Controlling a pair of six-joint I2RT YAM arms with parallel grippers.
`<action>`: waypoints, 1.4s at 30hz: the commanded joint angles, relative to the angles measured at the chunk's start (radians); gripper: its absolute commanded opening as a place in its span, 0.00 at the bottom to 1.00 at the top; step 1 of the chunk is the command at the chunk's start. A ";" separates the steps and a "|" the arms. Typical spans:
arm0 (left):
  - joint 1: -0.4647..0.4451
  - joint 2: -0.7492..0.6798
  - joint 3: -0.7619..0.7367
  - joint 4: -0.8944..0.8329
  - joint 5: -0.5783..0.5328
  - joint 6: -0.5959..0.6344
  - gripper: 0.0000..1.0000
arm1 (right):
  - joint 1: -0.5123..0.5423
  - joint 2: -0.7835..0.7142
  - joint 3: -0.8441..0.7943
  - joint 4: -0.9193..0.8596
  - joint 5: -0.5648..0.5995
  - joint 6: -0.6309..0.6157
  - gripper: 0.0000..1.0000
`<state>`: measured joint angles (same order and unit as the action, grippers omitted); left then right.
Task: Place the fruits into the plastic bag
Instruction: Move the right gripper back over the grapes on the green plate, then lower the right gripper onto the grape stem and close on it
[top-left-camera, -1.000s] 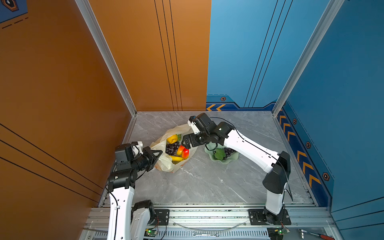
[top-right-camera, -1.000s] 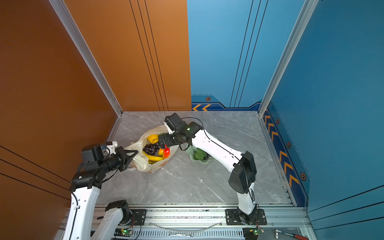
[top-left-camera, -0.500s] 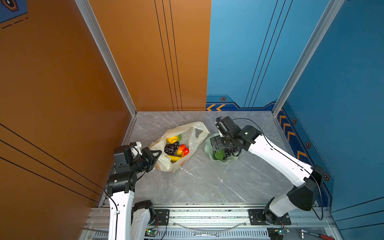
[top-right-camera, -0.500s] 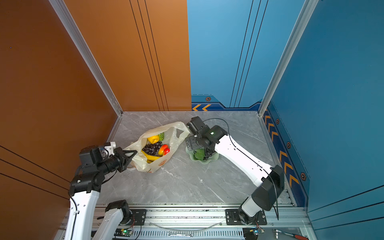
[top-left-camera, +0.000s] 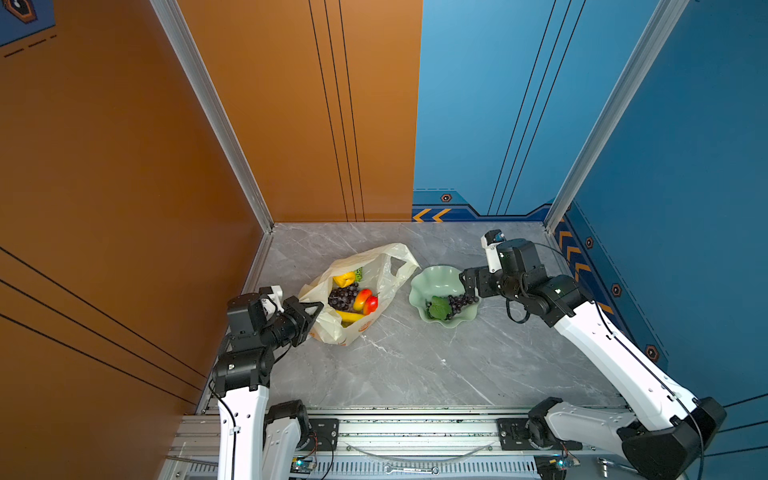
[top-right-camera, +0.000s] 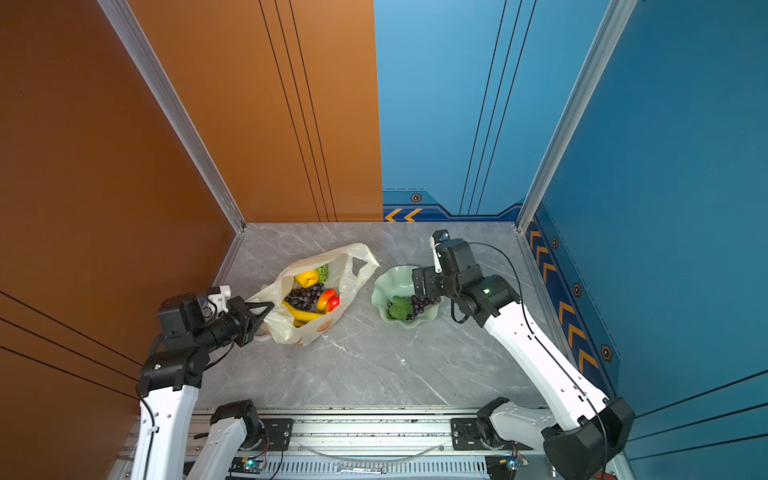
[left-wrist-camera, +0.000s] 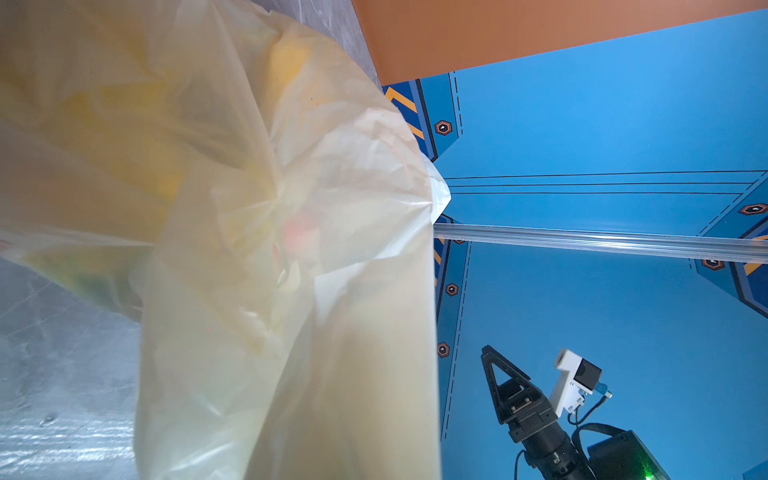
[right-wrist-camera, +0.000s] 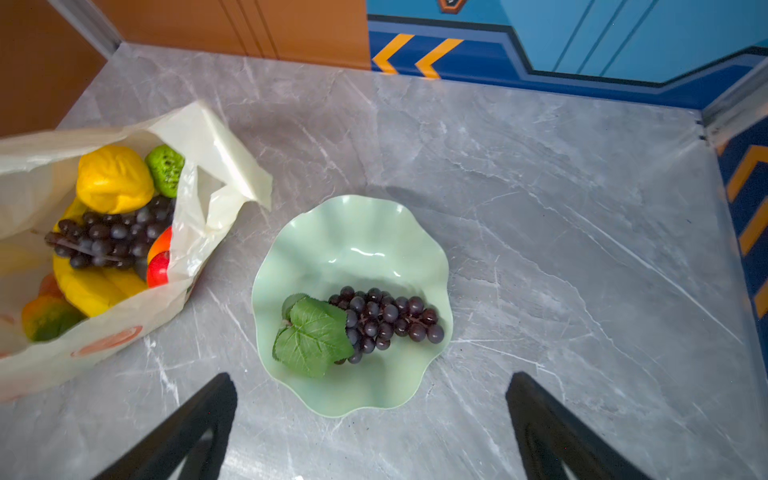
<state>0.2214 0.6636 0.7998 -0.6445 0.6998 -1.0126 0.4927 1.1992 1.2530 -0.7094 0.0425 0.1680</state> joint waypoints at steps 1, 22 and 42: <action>-0.007 0.001 -0.016 -0.023 -0.010 0.028 0.00 | -0.006 0.045 0.016 -0.079 -0.214 -0.239 1.00; 0.001 0.058 -0.008 -0.027 0.011 0.071 0.00 | 0.051 0.455 0.103 -0.245 -0.119 -0.822 0.98; 0.016 0.078 -0.004 -0.027 0.008 0.077 0.00 | 0.040 0.696 0.252 -0.155 -0.128 -0.765 0.96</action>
<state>0.2291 0.7391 0.7895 -0.6552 0.7006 -0.9596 0.5430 1.8751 1.4776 -0.8673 -0.0826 -0.6125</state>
